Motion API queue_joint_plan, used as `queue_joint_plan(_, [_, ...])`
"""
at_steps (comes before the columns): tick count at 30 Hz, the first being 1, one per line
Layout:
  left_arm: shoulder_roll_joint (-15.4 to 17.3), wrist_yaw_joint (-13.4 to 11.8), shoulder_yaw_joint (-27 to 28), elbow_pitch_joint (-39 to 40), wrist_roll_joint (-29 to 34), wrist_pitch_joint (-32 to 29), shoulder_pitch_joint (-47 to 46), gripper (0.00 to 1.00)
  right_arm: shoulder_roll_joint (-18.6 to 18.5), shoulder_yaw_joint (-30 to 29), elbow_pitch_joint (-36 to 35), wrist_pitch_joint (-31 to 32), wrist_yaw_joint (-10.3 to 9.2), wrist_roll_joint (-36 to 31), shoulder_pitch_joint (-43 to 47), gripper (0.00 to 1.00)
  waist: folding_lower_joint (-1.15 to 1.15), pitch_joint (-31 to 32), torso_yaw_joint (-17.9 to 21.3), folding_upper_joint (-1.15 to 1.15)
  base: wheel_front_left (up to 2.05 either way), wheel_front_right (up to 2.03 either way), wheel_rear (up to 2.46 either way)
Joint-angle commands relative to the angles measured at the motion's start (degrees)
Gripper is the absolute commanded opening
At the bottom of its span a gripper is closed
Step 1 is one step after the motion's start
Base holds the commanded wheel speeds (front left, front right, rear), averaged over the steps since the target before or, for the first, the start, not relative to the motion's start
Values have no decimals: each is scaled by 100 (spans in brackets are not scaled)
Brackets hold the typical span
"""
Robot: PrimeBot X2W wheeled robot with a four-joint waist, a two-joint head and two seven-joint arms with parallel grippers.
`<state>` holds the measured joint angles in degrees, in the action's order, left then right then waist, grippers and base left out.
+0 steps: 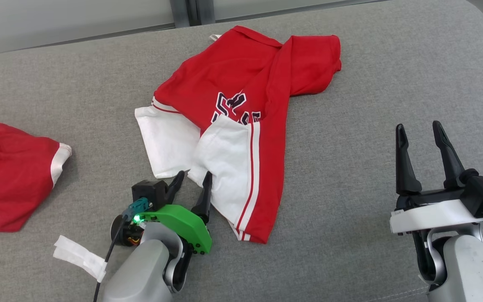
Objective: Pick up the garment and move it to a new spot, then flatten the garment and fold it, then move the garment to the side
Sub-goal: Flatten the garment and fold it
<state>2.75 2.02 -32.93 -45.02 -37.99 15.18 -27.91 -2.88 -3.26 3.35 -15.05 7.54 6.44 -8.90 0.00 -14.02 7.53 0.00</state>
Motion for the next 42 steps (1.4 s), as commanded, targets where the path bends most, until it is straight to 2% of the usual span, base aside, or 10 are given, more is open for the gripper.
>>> queue_joint_plan(1, [26,29,-32,-49,-19,-9,-83,71,-2,-8,16,-18,-11,18,-51,100,0,-12,10,0,0,0,0])
queue_joint_plan(2, [26,38,-54,-53,-37,-9,-101,47,-2,-13,23,-18,-11,21,-53,100,0,-13,9,0,0,0,0])
queue_joint_plan(6, [28,35,-103,-7,-29,-7,-101,18,-1,-64,58,-18,-11,14,-19,100,0,18,-23,0,0,0,0])
queue_joint_plan(7, [28,38,-107,5,-31,-6,-80,0,-2,-82,71,-18,-11,6,-7,100,0,33,-41,0,0,0,0])
queue_joint_plan(14, [26,56,-20,261,62,-5,48,0,-2,-155,164,-18,-11,-46,12,100,0,174,-225,0,0,0,0])
queue_joint_plan(26, [34,-163,1246,2120,933,-3,677,0,-3,-559,468,-17,-11,-43,26,100,0,391,-952,0,0,0,0])
queue_joint_plan(30, [27,-47,1612,2887,1169,-4,971,0,-7,-709,644,-18,-11,-118,-56,100,0,431,-1271,0,0,0,0])
queue_joint_plan(36, [24,172,1760,4050,1703,-4,1343,0,-6,-873,931,-17,-11,-59,-94,100,0,487,-1705,0,0,0,0])
queue_joint_plan(40, [24,346,1478,4525,2198,-4,1542,0,-7,-923,1120,-17,-11,-51,-116,100,0,553,-1874,0,0,0,0])
queue_joint_plan(42, [23,430,1163,4446,2406,-5,1667,0,-9,-947,1205,-18,-11,-41,-143,100,0,590,-1914,0,0,0,0])
